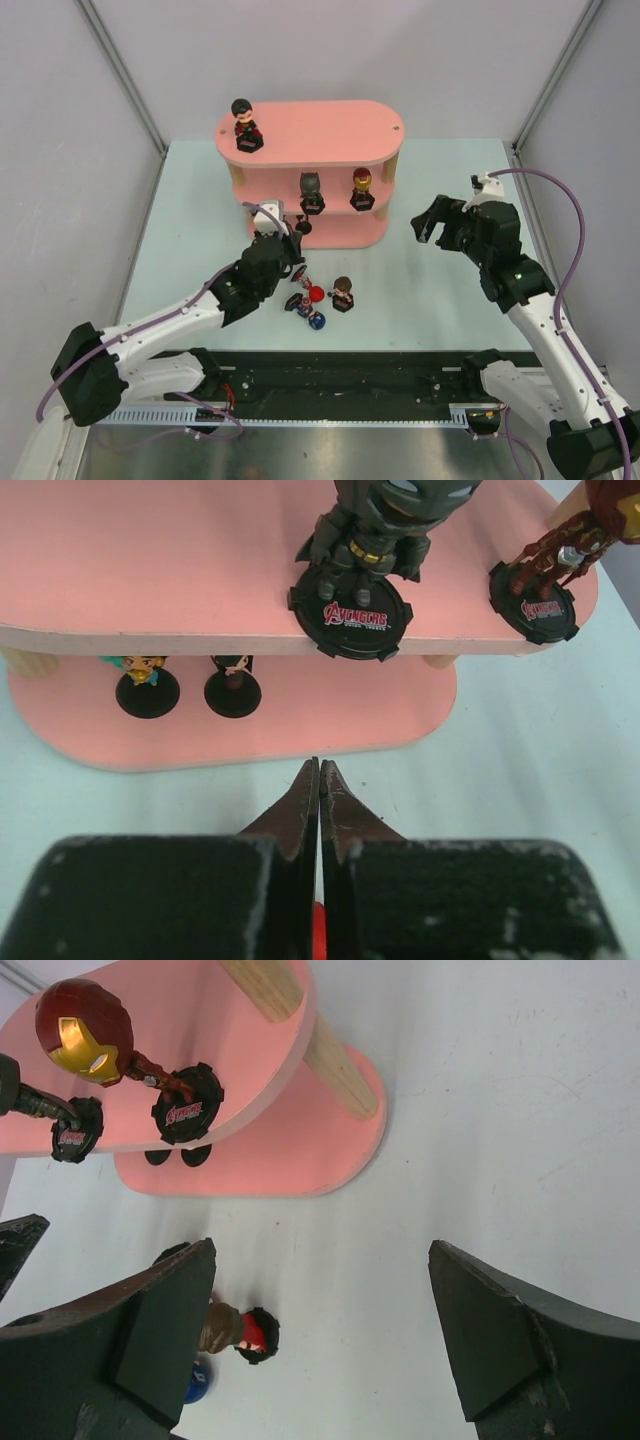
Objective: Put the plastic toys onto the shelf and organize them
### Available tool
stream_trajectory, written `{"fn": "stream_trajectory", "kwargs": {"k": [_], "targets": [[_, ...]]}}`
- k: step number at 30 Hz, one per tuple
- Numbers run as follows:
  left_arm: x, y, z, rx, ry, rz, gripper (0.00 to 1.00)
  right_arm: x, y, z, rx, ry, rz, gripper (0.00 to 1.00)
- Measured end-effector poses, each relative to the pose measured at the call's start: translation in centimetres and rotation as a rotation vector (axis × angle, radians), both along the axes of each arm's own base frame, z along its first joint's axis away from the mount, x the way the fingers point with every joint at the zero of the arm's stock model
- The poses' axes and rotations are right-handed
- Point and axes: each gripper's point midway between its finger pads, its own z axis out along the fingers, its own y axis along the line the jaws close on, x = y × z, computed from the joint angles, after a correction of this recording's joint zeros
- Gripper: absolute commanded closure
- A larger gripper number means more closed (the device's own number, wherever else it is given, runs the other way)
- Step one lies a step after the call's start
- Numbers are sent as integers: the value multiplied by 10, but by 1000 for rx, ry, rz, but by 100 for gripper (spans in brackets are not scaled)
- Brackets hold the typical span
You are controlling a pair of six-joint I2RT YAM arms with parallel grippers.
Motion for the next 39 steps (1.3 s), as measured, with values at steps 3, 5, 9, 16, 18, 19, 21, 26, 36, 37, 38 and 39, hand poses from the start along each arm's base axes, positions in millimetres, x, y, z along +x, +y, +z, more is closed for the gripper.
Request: {"fn": "stream_trajectory", "kwargs": {"k": [3, 5, 9, 16, 18, 19, 21, 26, 36, 37, 38, 39], "targets": [[2, -5, -6, 7, 10, -10, 100, 1, -2, 0, -4, -2, -10, 7], [4, -7, -10, 14, 18, -14, 100, 1, -3, 0, -7, -3, -16, 7], [8, -13, -10, 17, 21, -17, 100, 1, -4, 0, -9, -3, -23, 7], [19, -26, 5, -15, -7, -21, 100, 1, -5, -1, -11, -1, -25, 7], [22, -29, 8, -19, -12, -22, 100, 1, -5, -1, -14, 1, -27, 7], [23, -30, 9, -18, -14, -22, 100, 1, -6, -1, -16, 1, -27, 7], [26, -33, 11, -18, -18, -23, 100, 0, -7, -1, -20, 1, -30, 6], [30, -38, 12, -12, -22, -25, 100, 0, -9, -2, -29, 1, -37, 7], [32, -39, 8, 5, -18, -27, 100, 0, -9, -3, -35, 1, -39, 6], [32, -39, 7, 5, -18, -25, 100, 0, -10, -3, -35, 1, -39, 7], [32, -39, 7, 6, -17, -24, 100, 0, -10, -3, -35, 0, -39, 6], [33, -39, 6, 7, -17, -24, 100, 0, -10, -3, -35, 0, -40, 7]]}}
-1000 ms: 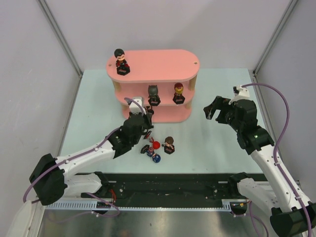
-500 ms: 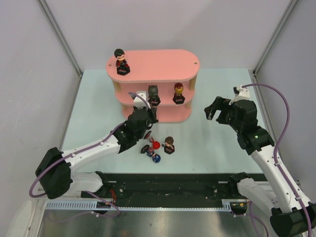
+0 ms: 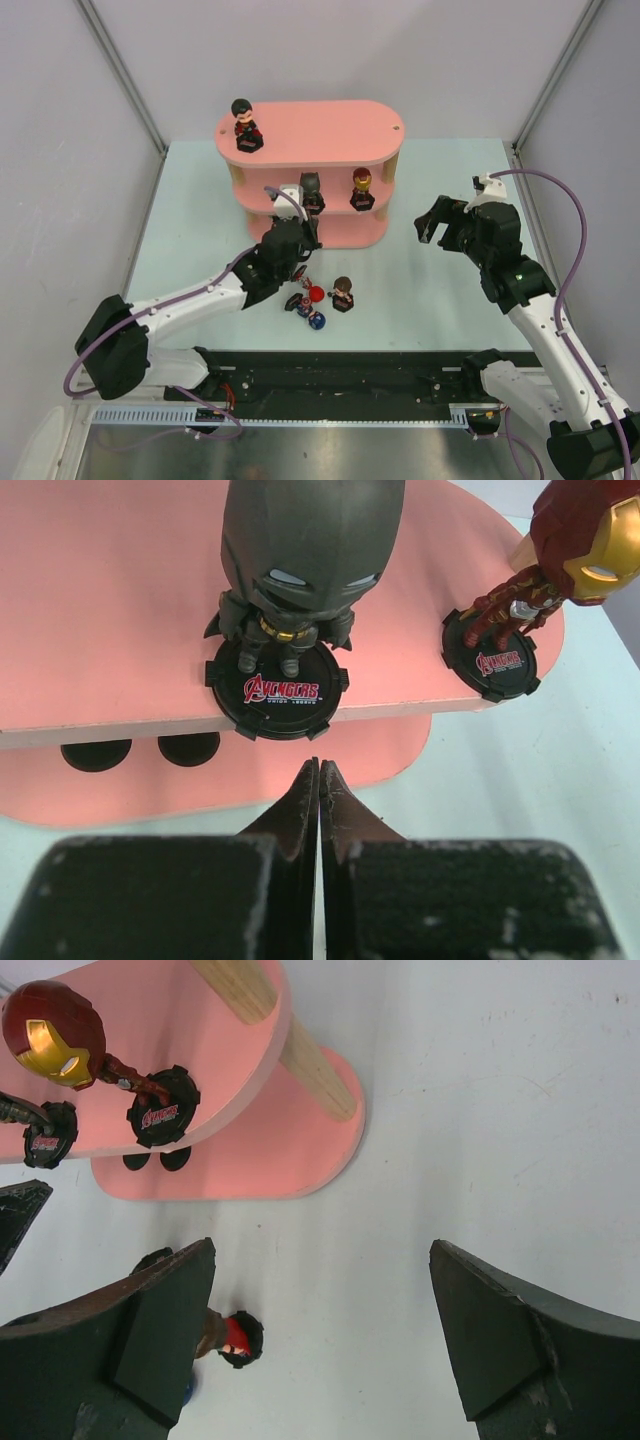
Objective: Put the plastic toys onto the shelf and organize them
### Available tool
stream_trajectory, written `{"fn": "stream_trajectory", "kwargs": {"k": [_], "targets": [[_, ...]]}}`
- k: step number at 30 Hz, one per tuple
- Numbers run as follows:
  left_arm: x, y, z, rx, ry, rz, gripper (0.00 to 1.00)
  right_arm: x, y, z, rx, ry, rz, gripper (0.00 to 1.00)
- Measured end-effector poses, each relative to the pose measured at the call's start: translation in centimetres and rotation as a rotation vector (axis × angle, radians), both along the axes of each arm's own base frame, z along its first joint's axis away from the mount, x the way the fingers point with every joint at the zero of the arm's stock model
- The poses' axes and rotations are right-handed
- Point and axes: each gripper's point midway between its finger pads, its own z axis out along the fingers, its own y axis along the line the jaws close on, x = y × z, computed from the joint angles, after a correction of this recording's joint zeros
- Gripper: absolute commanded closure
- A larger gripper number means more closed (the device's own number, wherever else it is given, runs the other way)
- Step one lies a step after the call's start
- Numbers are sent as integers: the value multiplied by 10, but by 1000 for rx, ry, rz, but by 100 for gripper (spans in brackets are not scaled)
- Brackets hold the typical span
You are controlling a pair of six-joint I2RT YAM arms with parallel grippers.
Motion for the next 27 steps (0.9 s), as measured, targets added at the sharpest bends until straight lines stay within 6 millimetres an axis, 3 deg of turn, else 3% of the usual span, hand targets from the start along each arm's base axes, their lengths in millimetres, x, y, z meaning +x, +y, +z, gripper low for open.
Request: {"fn": "stream_trajectory", "kwargs": {"k": [10, 27], "targets": [[7, 5, -8, 14, 13, 18, 100, 0, 0, 0, 0, 0, 0, 6], [14, 3, -5, 6, 3, 17, 99, 0, 0, 0, -1, 0, -1, 6]]}}
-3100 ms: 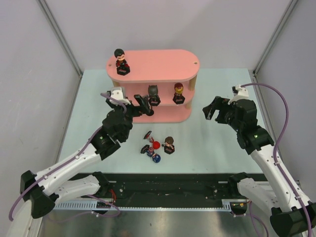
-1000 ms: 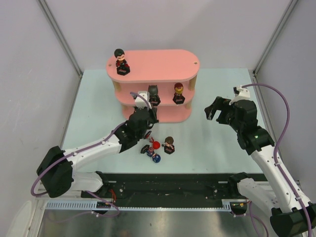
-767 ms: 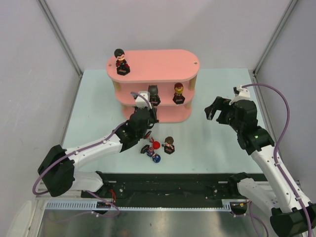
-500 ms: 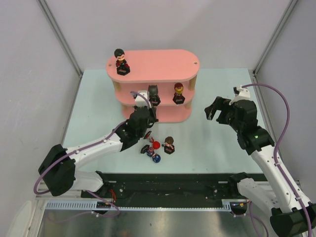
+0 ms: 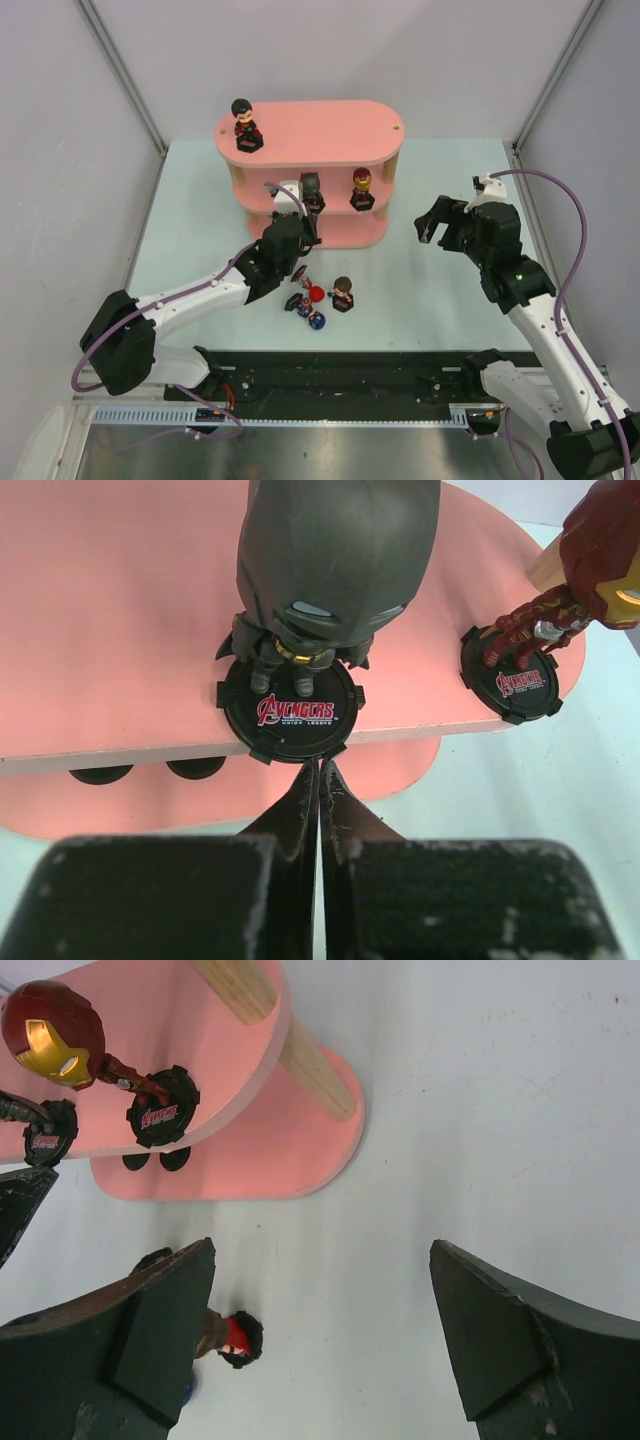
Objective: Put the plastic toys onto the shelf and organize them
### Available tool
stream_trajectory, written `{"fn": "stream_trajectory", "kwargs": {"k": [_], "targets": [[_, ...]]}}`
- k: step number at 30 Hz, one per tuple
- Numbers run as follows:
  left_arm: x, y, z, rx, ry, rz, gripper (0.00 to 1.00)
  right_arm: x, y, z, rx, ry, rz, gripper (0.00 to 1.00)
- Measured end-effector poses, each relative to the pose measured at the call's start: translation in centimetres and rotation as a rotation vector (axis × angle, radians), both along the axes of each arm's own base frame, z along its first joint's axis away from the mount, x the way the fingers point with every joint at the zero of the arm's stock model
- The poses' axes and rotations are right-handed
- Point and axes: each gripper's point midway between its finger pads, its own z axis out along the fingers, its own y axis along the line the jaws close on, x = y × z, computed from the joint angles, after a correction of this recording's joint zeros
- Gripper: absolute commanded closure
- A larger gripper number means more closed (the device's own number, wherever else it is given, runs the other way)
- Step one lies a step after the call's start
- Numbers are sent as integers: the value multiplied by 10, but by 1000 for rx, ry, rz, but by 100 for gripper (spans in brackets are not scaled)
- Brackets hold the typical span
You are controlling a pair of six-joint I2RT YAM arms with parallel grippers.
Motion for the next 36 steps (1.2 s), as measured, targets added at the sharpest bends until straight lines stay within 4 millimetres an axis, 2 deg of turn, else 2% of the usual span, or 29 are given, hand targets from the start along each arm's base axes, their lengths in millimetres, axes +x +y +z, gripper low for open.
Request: {"fn": "stream_trajectory", "kwargs": {"k": [36], "targets": [[9, 0, 3, -9, -7, 10, 100, 0, -1, 0, -3, -1, -2, 6]]}}
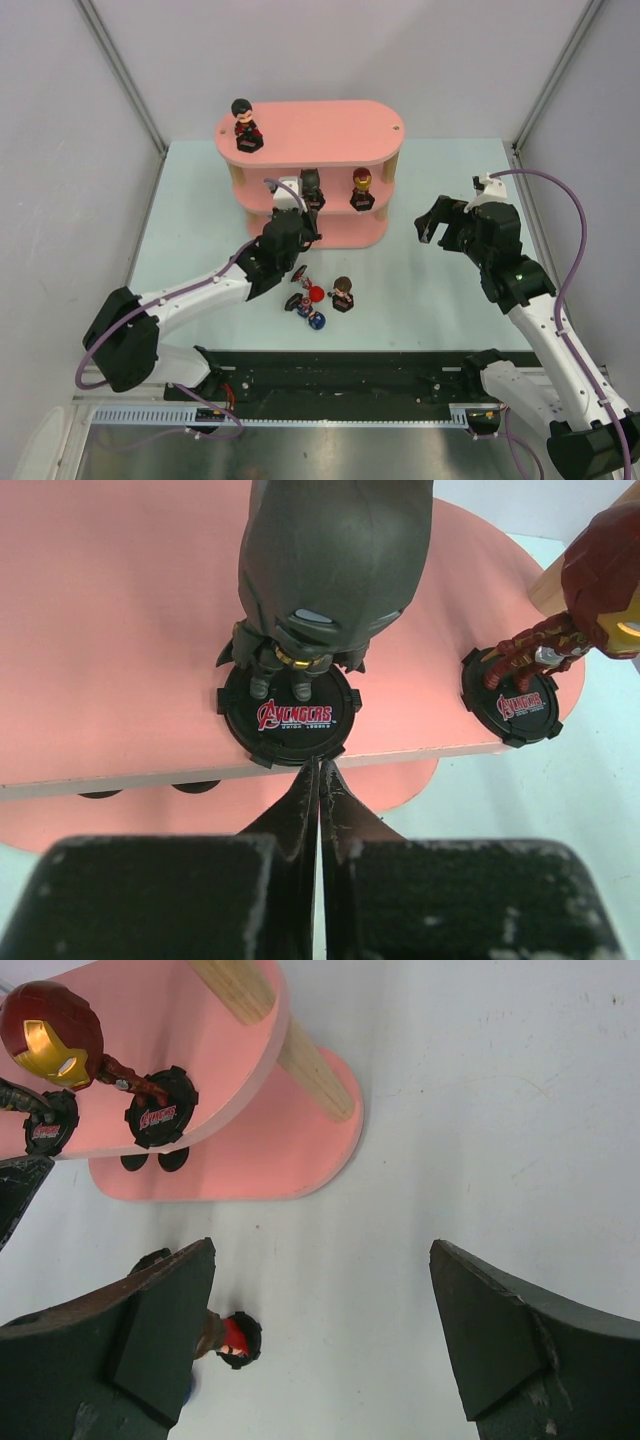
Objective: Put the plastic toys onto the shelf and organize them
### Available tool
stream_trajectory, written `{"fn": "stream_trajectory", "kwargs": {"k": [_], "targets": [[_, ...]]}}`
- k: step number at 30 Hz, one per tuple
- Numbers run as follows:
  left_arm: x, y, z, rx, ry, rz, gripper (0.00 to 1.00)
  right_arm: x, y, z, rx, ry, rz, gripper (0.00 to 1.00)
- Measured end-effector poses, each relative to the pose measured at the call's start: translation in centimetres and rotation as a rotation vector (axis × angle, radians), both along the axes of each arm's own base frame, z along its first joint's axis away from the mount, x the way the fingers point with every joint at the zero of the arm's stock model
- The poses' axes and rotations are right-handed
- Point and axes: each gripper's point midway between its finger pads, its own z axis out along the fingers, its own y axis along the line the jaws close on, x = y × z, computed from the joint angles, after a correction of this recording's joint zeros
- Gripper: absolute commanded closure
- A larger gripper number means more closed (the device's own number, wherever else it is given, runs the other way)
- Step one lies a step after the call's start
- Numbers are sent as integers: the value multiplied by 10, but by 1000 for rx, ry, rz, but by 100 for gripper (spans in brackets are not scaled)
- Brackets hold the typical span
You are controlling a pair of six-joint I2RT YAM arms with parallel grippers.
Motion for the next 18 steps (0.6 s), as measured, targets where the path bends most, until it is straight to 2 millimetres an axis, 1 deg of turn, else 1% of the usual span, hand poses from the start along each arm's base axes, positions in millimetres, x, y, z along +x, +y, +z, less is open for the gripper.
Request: {"fn": "stream_trajectory", "kwargs": {"k": [5, 12, 15, 18], "targets": [[-6, 6, 9, -18, -19, 1, 100, 0, 0, 0, 0, 0, 0, 6], [-26, 26, 36, -83, -83, 1, 98, 0, 0, 0, 0, 0, 0, 6], [-37, 38, 42, -97, -96, 3, 94, 0, 0, 0, 0, 0, 0, 6], [-47, 48, 40, -88, -79, 9, 87, 1, 0, -1, 0, 4, 0, 6]]}}
